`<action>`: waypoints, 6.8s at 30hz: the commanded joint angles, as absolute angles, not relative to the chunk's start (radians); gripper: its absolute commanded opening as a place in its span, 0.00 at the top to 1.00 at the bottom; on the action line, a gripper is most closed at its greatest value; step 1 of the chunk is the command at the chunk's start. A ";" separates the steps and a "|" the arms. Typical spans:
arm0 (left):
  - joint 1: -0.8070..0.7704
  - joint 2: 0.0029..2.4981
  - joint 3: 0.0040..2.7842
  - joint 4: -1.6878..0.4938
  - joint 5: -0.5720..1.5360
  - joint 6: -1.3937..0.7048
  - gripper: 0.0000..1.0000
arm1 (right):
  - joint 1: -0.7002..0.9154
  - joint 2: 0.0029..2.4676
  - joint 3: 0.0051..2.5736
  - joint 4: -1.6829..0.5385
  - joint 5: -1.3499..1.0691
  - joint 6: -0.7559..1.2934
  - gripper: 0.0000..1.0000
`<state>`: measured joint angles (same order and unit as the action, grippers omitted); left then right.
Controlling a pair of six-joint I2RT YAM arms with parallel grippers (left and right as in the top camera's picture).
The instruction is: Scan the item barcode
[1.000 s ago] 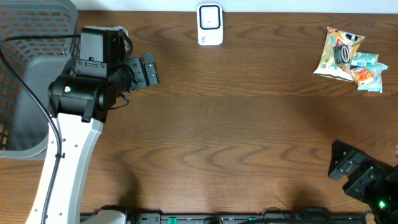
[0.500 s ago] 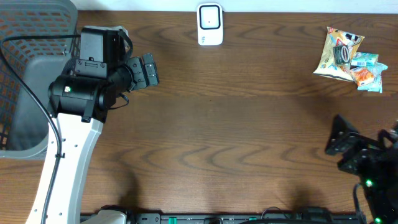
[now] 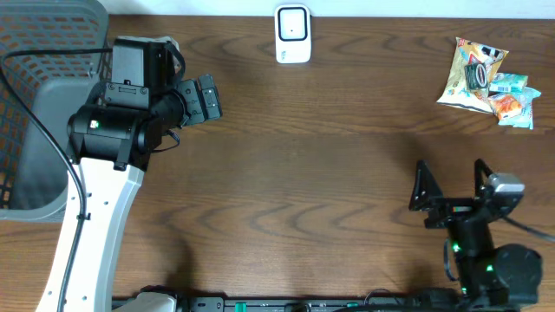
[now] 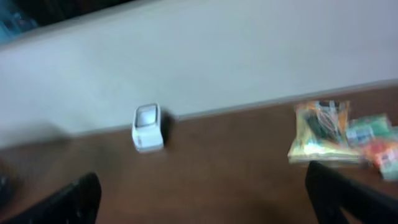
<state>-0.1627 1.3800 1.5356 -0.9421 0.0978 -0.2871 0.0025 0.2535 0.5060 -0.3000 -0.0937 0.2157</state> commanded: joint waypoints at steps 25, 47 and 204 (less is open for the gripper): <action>-0.161 1.378 1.543 -0.945 0.085 -0.281 0.02 | 0.009 0.006 0.005 0.157 -0.141 0.132 0.01; -0.161 1.378 1.543 -0.945 0.085 -0.281 0.02 | -0.002 0.008 0.005 -0.078 -0.019 0.046 0.01; -0.105 0.001 0.004 0.059 0.085 -0.010 0.02 | 0.008 0.006 0.005 -0.075 -0.017 0.022 0.01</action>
